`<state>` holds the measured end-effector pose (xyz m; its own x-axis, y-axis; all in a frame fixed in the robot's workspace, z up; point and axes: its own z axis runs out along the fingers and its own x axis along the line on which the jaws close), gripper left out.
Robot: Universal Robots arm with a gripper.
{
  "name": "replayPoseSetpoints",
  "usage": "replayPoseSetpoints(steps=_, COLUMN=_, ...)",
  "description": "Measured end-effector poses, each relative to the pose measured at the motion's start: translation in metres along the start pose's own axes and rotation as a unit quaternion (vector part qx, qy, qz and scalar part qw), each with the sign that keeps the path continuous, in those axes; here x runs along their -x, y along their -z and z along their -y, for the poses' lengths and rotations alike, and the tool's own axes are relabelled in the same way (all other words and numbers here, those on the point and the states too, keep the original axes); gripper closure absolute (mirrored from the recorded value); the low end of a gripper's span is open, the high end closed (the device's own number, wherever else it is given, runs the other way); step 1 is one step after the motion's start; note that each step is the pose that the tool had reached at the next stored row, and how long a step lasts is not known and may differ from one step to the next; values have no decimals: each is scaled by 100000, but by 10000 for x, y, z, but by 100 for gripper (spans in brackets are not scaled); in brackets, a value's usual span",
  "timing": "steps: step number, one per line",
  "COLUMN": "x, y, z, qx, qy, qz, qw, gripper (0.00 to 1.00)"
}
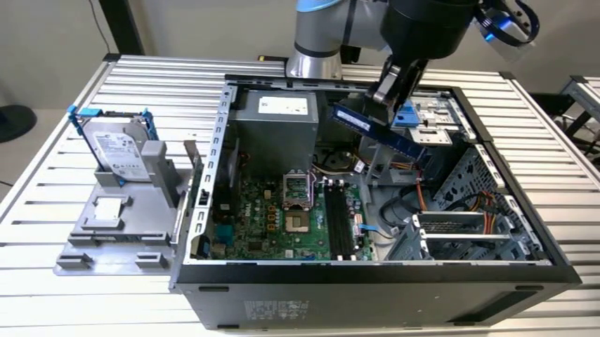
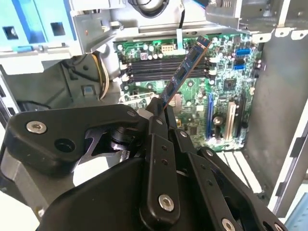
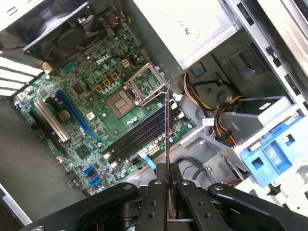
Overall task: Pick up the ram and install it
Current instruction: 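Insert the ram into the slot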
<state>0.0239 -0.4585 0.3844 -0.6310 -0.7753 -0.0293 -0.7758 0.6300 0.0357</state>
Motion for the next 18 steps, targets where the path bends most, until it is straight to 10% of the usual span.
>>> replayPoseSetpoints(steps=9, x=0, y=0, z=0, qx=-216, qy=-7445, qz=268, qw=99722, gripper=100)
replayPoseSetpoints(steps=18, x=0, y=-1, z=0, qx=-428, qy=-14752, qz=534, qw=98903, gripper=100)
